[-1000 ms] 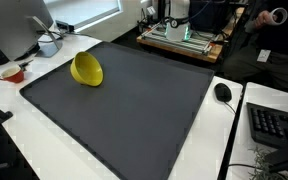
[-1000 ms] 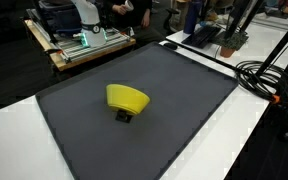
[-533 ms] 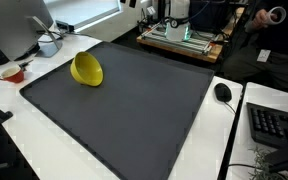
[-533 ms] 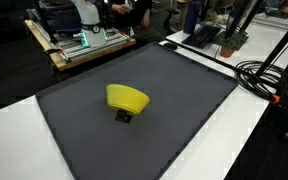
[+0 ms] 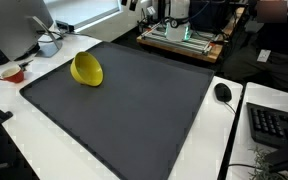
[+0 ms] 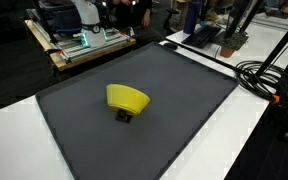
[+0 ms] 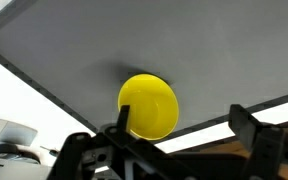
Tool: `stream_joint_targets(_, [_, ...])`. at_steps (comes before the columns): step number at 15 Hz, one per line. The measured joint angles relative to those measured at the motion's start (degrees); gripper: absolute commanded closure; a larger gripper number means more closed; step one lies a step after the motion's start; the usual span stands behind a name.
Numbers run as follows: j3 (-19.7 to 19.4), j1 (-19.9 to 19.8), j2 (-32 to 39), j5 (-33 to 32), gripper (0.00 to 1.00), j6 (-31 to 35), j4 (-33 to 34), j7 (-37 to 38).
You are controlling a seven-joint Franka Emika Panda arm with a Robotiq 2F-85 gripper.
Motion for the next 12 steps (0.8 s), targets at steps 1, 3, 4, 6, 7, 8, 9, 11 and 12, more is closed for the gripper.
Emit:
stream_joint_targets(1, [-0.01, 0.02, 0.00, 0.00, 0.00, -0.01, 0.00, -0.01])
stream_joint_targets(3, [-0.07, 0.25, 0.33, 0.00, 0.00, 0.45, -0.03, -0.83])
stream_joint_targets(4, [-0.15, 0.58, 0.85, 0.00, 0.00, 1.27, -0.06, -2.23])
stream_joint_targets(6, [-0.30, 1.58, 2.67, -0.80, 0.00, 2.86, -0.12, -6.76])
stream_joint_targets(7, [-0.29, 2.08, 3.79, -1.62, 0.00, 3.41, -0.14, -8.64])
stream_joint_targets(8, [-0.16, 2.51, 5.05, -2.89, 0.00, 3.77, -0.14, -10.13])
stream_joint_targets(9, [0.14, 2.84, 6.37, -4.55, 0.00, 4.06, -0.16, -11.20])
stream_joint_targets(11, [1.07, 3.06, 8.96, -8.67, 0.00, 4.29, -0.18, -12.33])
stream_joint_targets(12, [1.65, 3.04, 10.28, -11.21, 0.00, 4.32, -0.19, -12.48])
